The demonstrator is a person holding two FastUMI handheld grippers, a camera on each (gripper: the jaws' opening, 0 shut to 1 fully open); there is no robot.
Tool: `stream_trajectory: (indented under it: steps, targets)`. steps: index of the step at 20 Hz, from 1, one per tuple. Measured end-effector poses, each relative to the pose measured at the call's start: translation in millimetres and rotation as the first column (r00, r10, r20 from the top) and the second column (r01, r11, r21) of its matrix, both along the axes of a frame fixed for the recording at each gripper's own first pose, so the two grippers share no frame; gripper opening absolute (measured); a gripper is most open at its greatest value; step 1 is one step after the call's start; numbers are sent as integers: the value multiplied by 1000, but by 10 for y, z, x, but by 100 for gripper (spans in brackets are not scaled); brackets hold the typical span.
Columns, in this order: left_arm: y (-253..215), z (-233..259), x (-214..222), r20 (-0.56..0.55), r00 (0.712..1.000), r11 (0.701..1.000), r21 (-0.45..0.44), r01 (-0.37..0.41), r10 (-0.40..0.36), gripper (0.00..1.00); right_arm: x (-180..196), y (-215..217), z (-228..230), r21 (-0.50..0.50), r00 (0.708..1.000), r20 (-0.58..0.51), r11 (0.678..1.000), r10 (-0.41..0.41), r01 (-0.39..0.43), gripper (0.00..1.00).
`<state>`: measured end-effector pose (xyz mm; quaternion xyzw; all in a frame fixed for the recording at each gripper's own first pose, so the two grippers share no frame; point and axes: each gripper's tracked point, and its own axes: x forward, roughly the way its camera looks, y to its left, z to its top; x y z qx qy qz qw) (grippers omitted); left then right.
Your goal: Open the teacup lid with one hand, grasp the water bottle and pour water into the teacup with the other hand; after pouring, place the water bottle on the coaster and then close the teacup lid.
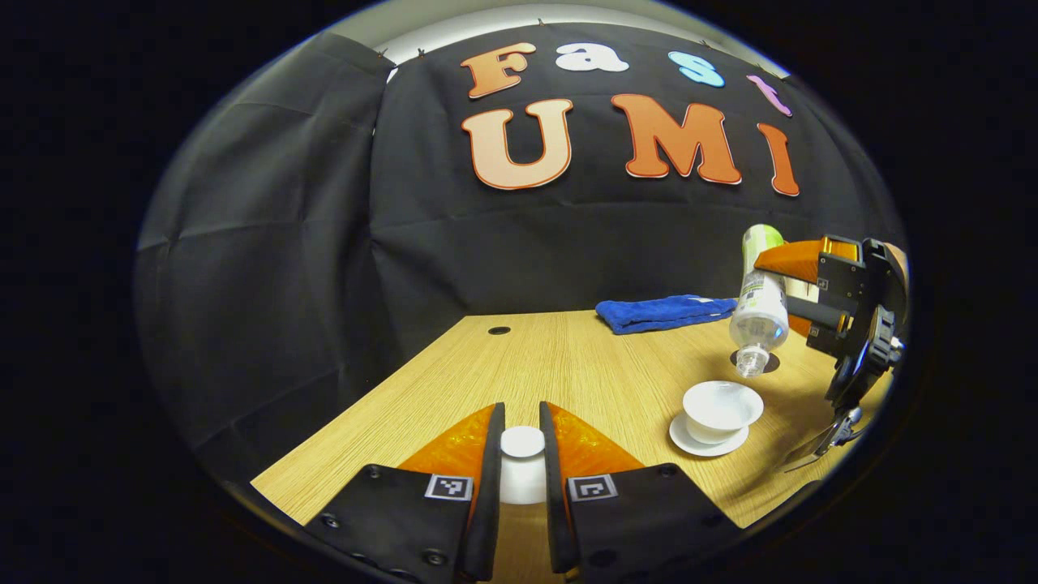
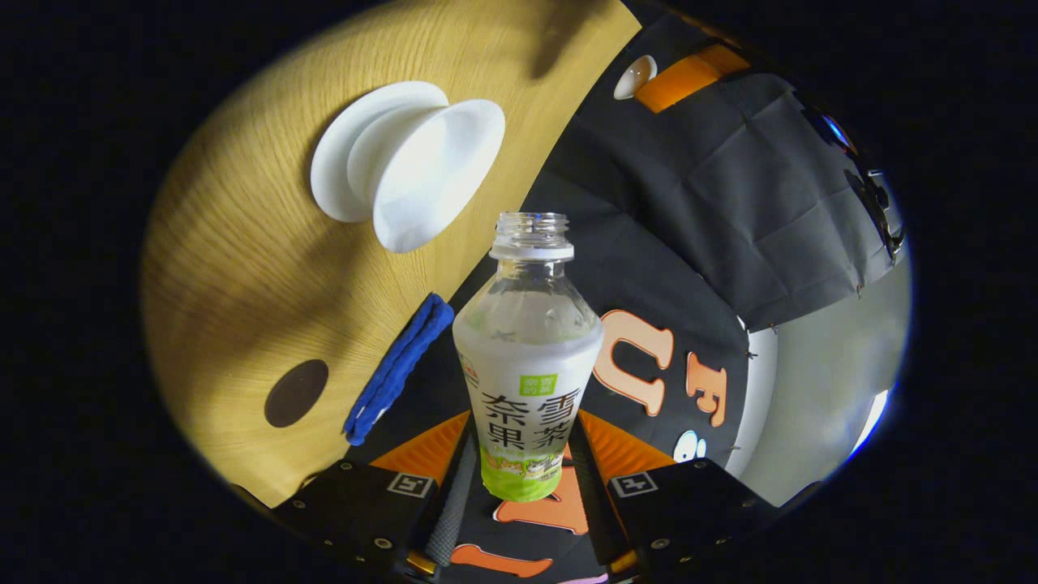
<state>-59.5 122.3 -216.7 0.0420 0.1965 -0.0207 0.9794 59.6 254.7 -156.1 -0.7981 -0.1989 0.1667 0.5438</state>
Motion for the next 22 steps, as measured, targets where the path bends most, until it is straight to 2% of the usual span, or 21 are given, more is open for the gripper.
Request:
stream_trajectory:
  steps: [3,5,9,11,13,17,20,22]
  targets:
    - [-2,42,21,12,1000,1000,-1,-7,7,29,-51,-43,-181,90,990,-139,995,-35,48,65]
    - [-18,58,31,18,1000,1000,-8,-7,7,29,-88,-15,-270,168,968,-248,982,-42,85,65]
    - [-85,64,41,19,1000,1000,-25,-5,6,29,-92,5,-257,333,933,-357,929,-35,162,65]
    - [-110,74,46,17,1000,1000,-31,-5,5,29,-48,-21,-324,426,898,-438,875,-23,230,67]
    - [-140,65,47,15,1000,999,-34,1,0,29,13,-81,-239,489,866,-500,819,-18,300,65]
    - [-220,68,64,15,1000,1000,-27,8,-8,29,169,-237,-125,566,844,-536,732,-24,380,65]
    - [-276,75,65,14,1000,1000,-24,18,-17,29,279,-409,-70,622,798,-603,622,-6,475,65]
    - [-316,75,71,11,1000,1000,-22,22,-22,29,354,-499,37,666,778,-628,533,23,522,65]
